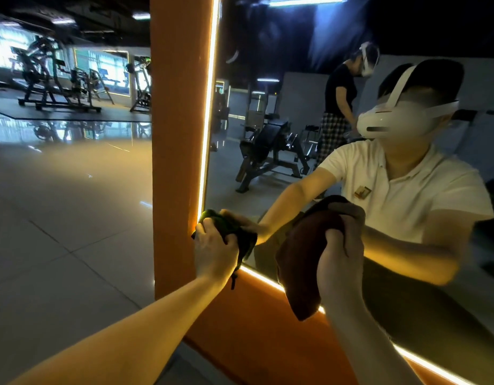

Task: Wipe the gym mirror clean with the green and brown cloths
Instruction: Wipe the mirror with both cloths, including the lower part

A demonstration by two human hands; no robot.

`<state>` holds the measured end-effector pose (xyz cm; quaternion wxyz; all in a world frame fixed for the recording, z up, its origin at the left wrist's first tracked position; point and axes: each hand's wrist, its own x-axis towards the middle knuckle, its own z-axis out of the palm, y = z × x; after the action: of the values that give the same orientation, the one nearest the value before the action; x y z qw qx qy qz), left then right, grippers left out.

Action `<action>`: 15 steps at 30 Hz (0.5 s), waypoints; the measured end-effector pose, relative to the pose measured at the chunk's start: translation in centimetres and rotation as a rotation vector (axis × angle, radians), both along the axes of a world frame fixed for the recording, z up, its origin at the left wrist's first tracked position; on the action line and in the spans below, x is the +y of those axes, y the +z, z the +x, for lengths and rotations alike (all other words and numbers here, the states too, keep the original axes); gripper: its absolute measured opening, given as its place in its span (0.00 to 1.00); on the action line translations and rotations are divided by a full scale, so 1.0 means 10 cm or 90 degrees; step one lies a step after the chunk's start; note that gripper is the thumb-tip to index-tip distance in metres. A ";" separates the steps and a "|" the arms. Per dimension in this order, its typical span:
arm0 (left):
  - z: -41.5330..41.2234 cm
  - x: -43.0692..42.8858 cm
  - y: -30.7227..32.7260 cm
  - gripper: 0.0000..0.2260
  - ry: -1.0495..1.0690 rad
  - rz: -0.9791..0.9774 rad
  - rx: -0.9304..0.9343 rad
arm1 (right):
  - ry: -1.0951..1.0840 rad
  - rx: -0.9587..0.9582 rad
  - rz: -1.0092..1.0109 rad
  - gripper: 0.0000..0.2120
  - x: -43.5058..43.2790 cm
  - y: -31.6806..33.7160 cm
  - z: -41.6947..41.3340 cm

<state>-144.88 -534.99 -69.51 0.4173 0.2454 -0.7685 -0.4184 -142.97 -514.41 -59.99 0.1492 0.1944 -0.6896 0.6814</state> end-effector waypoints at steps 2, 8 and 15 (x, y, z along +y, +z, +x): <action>-0.04 0.17 0.30 0.16 -0.013 -0.108 0.133 | 0.008 0.015 -0.008 0.15 0.03 0.14 -0.01; -0.39 0.21 0.96 0.21 0.045 -0.477 0.286 | -0.013 0.137 0.081 0.17 0.04 0.69 -0.19; -0.23 -0.14 -0.08 0.24 0.128 -0.513 0.146 | -0.084 0.302 0.152 0.10 -0.12 1.16 -0.37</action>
<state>-147.22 -536.43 -70.30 0.6012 0.0884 -0.7914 -0.0664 -146.63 -515.62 -48.35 0.3270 0.3193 -0.7221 0.5193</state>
